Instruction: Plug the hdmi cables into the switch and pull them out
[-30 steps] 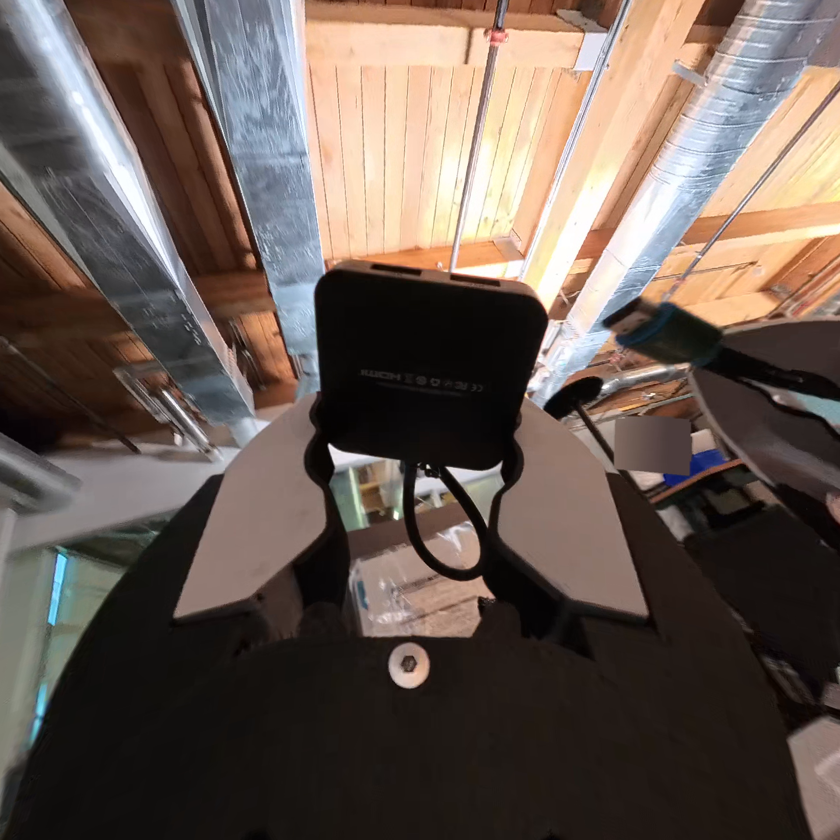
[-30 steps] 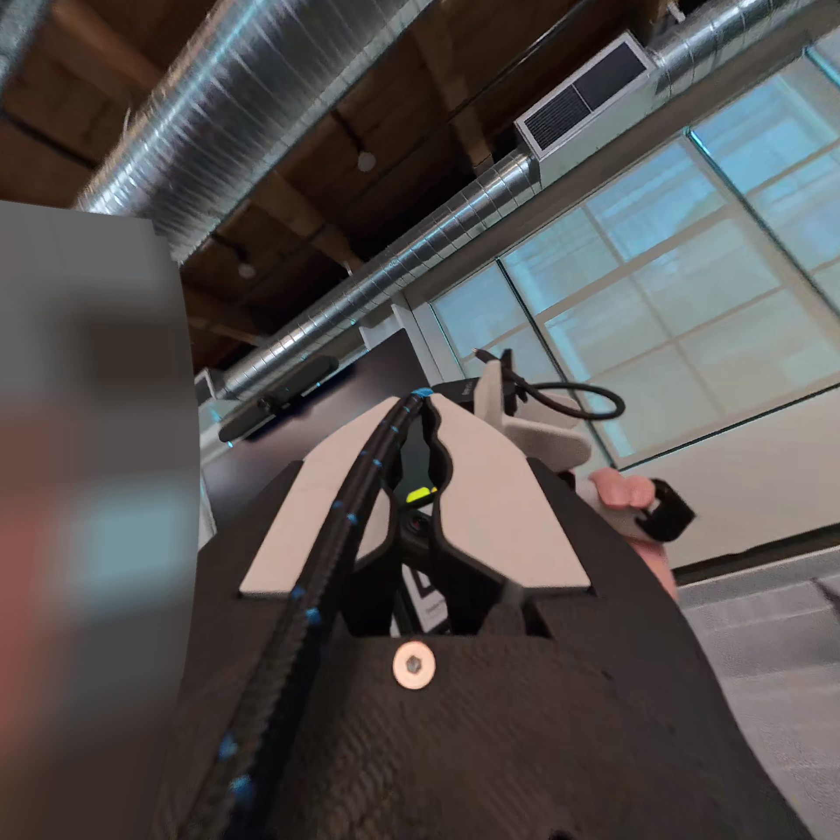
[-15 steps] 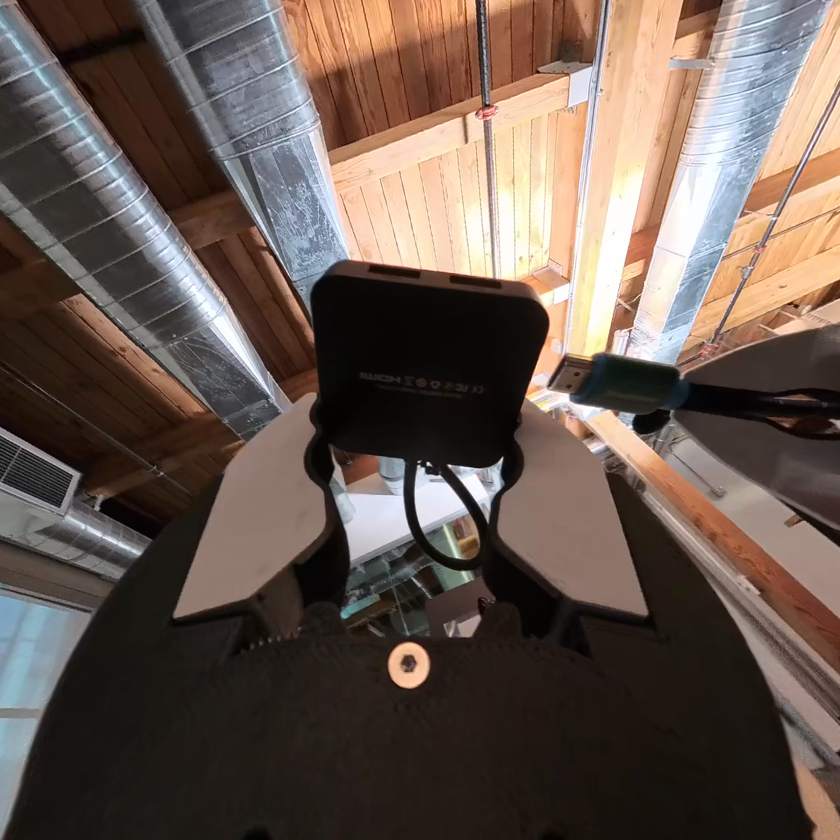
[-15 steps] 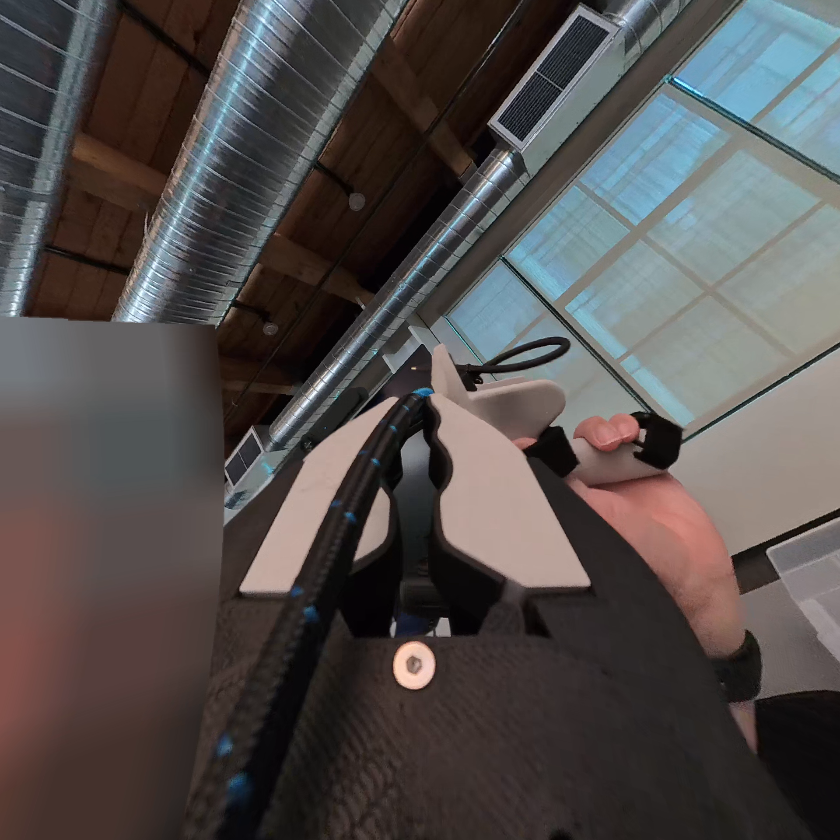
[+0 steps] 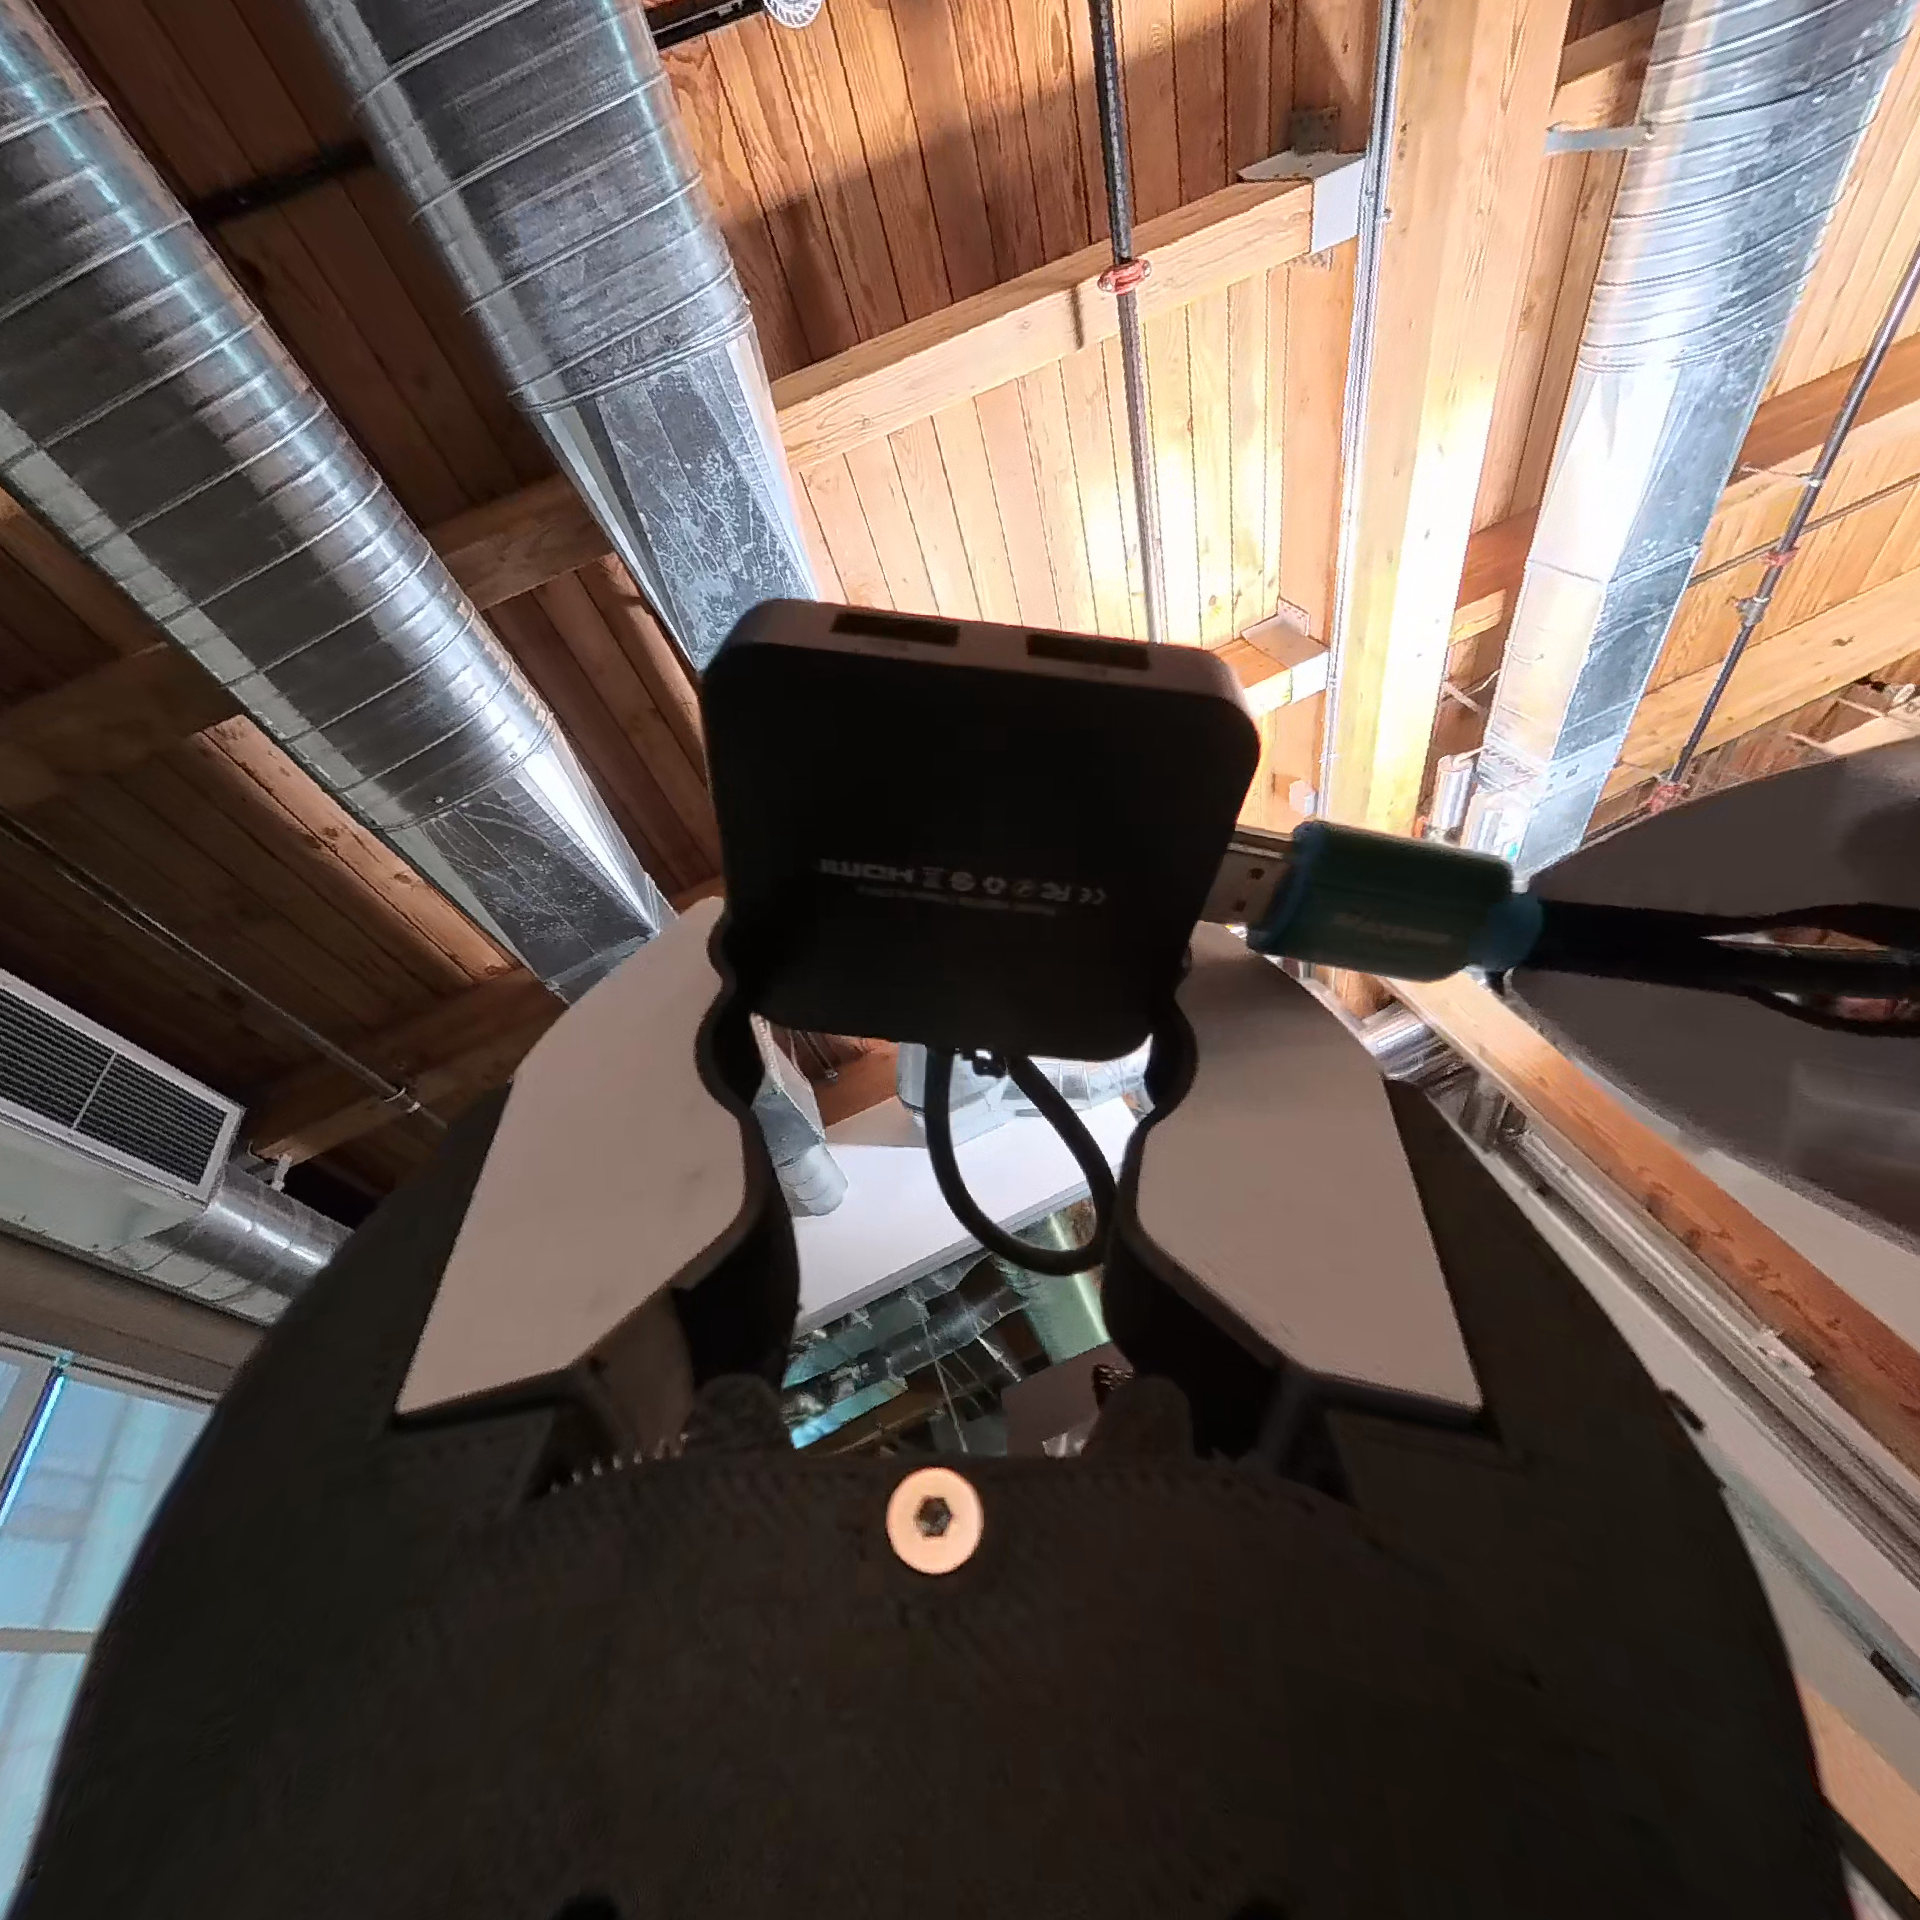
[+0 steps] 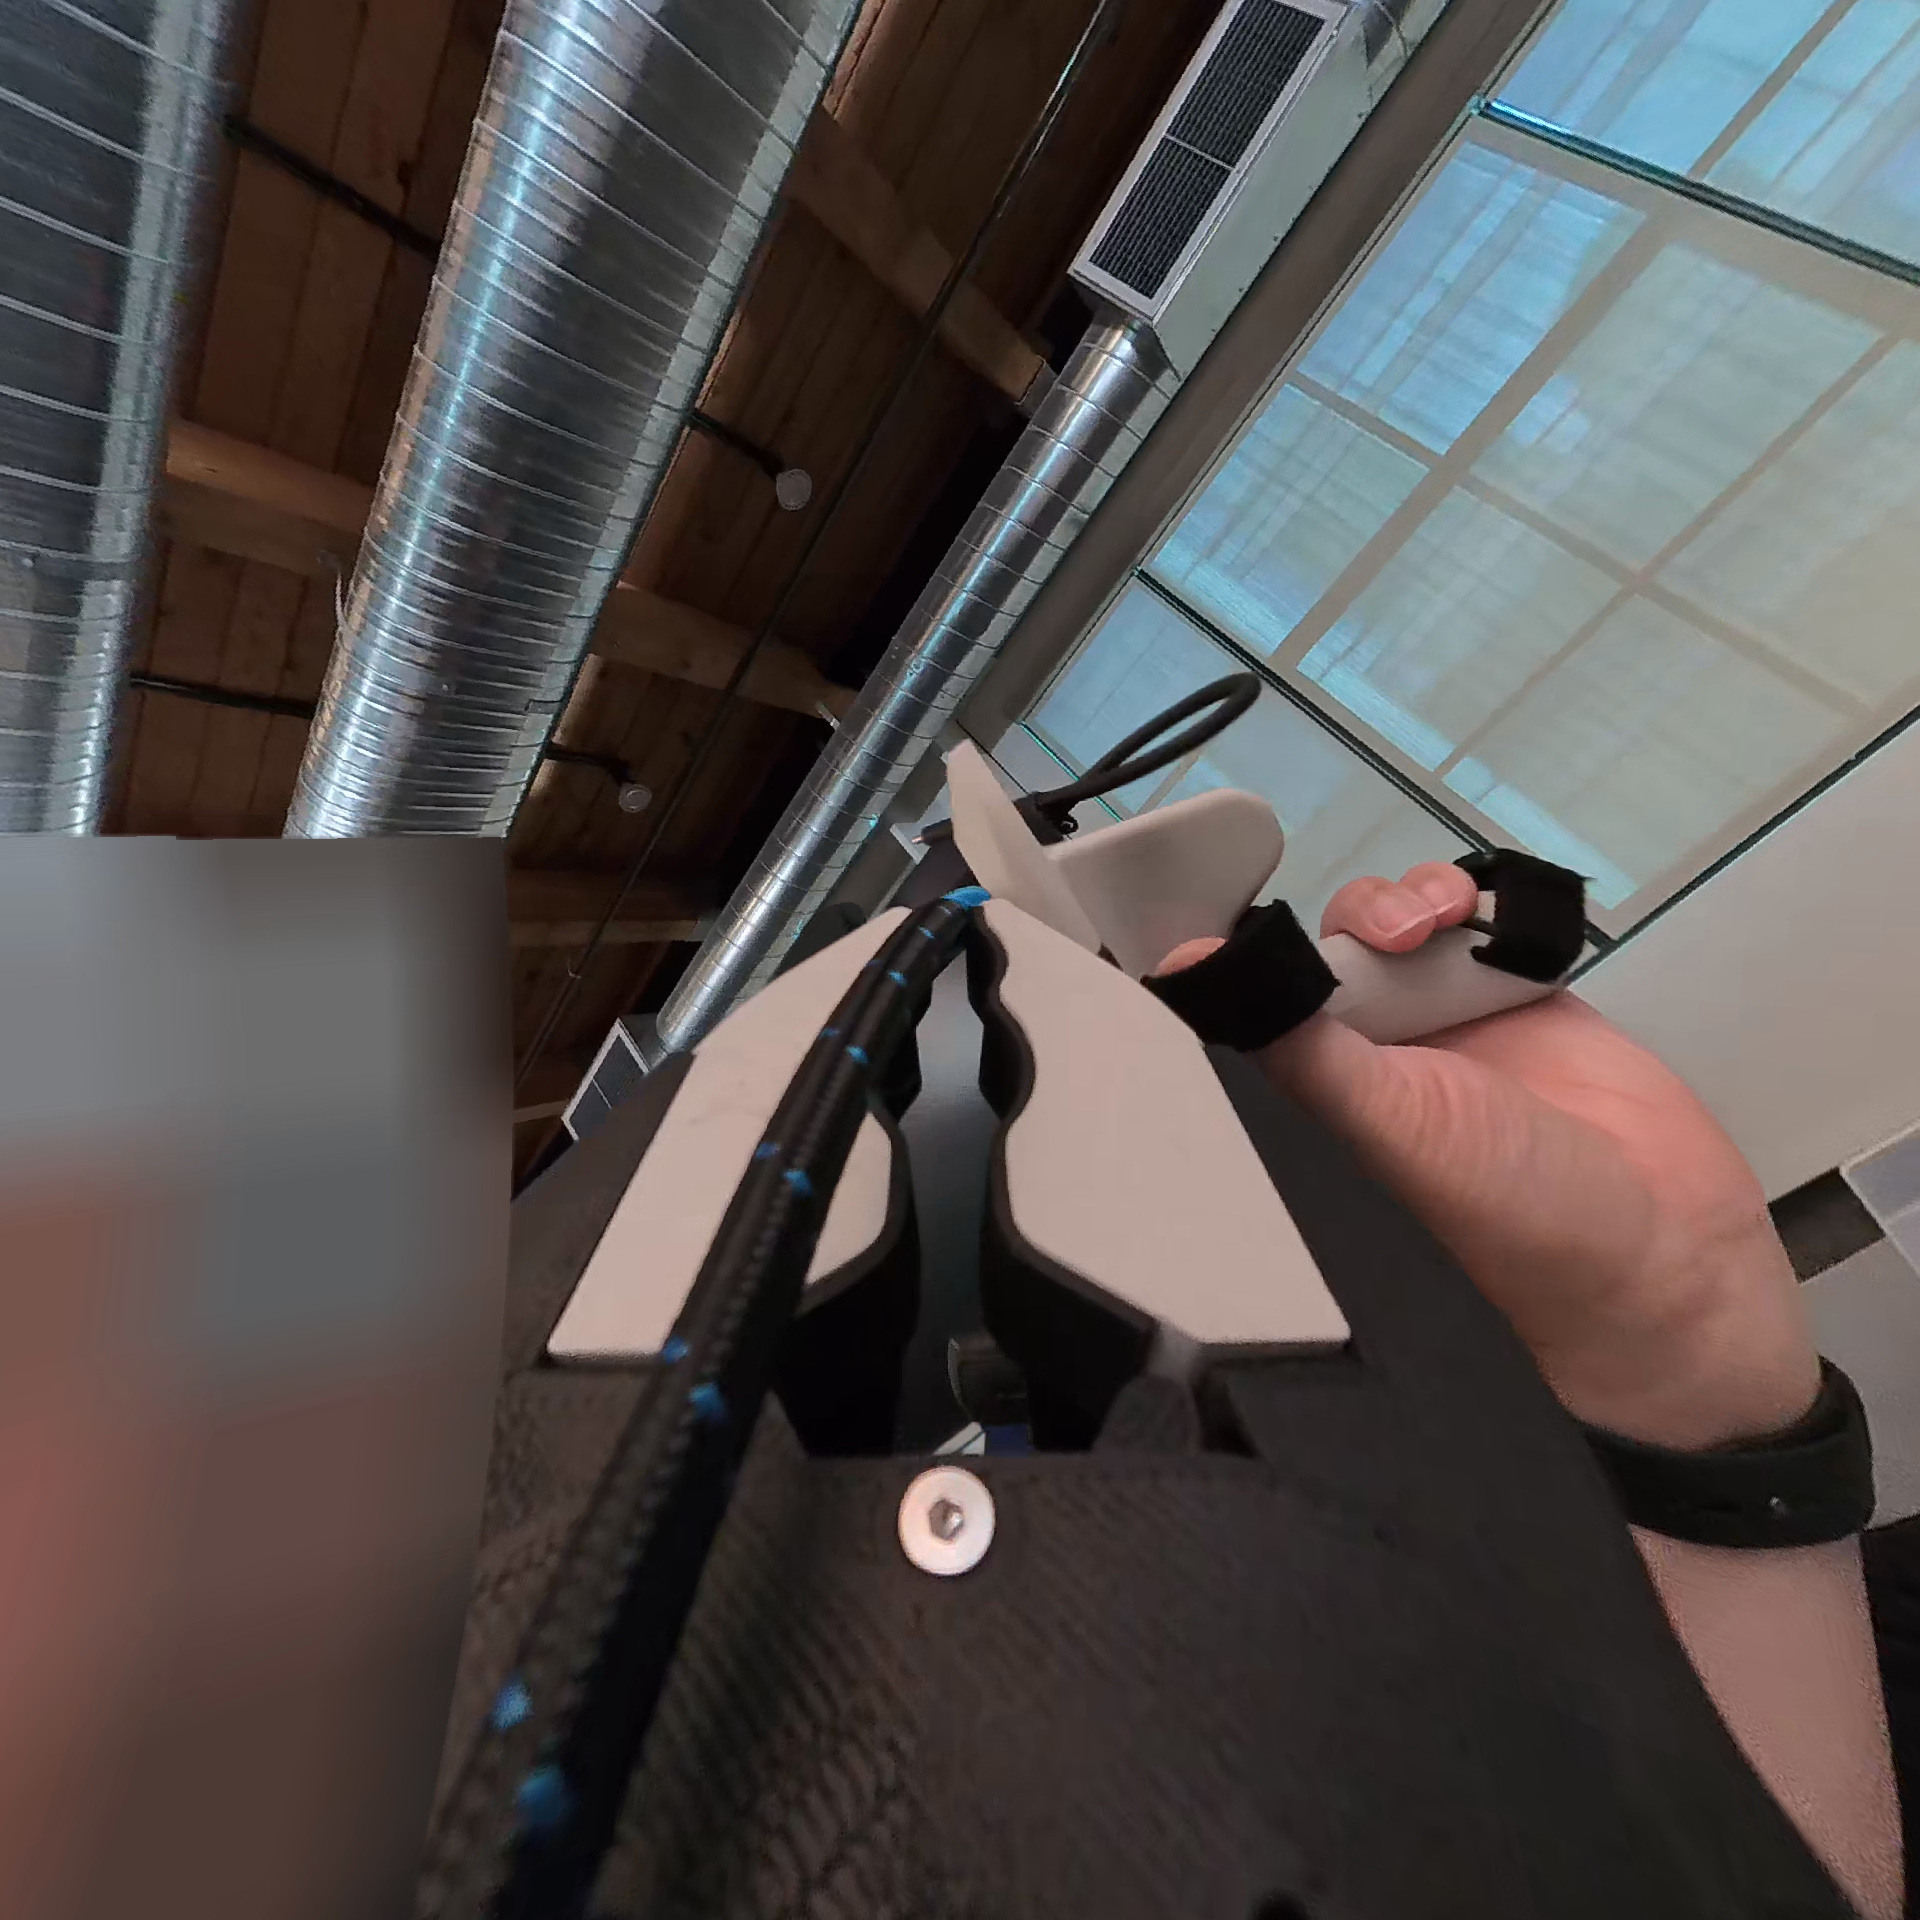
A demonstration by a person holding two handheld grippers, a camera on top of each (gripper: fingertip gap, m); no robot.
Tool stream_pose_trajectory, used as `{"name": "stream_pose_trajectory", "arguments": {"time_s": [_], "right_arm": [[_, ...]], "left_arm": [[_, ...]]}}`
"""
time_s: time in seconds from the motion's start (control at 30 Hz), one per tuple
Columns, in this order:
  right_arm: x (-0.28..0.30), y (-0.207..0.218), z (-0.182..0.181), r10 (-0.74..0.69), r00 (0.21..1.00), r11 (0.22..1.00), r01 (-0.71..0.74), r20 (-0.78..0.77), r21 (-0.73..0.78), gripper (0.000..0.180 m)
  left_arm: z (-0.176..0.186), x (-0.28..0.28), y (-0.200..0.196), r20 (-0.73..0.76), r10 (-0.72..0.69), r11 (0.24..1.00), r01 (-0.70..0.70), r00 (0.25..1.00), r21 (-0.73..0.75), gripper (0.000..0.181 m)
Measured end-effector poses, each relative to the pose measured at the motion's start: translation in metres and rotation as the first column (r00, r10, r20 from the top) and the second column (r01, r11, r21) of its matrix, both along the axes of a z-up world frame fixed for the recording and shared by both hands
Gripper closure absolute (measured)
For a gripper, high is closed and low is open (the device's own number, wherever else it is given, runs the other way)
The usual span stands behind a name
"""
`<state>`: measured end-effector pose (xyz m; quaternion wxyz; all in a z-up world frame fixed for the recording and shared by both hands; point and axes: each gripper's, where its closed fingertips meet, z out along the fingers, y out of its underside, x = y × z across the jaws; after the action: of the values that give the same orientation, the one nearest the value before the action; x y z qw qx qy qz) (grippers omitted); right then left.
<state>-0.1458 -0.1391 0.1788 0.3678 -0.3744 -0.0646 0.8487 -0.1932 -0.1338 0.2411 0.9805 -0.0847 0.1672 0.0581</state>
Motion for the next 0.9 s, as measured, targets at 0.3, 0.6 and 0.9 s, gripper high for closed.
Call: {"name": "stream_pose_trajectory", "arguments": {"time_s": [0.3,0.6,0.9], "right_arm": [[0.004,0.006,0.000,-0.063,0.998,0.998,0.063,-0.014,0.001,0.172],[0.003,0.002,0.002,-0.082,0.997,0.996,0.082,0.000,0.041,0.173],[0.007,0.003,0.002,-0.170,0.985,0.981,0.168,0.015,0.098,0.172]], "left_arm": [[0.000,0.002,0.007,-0.013,0.084,0.996,-0.085,0.996,-0.016,0.109],[0.000,0.003,0.009,-0.011,0.065,0.997,-0.066,0.998,-0.042,0.109],[-0.004,0.009,0.018,-0.040,0.086,0.992,-0.089,0.996,-0.085,0.109]]}}
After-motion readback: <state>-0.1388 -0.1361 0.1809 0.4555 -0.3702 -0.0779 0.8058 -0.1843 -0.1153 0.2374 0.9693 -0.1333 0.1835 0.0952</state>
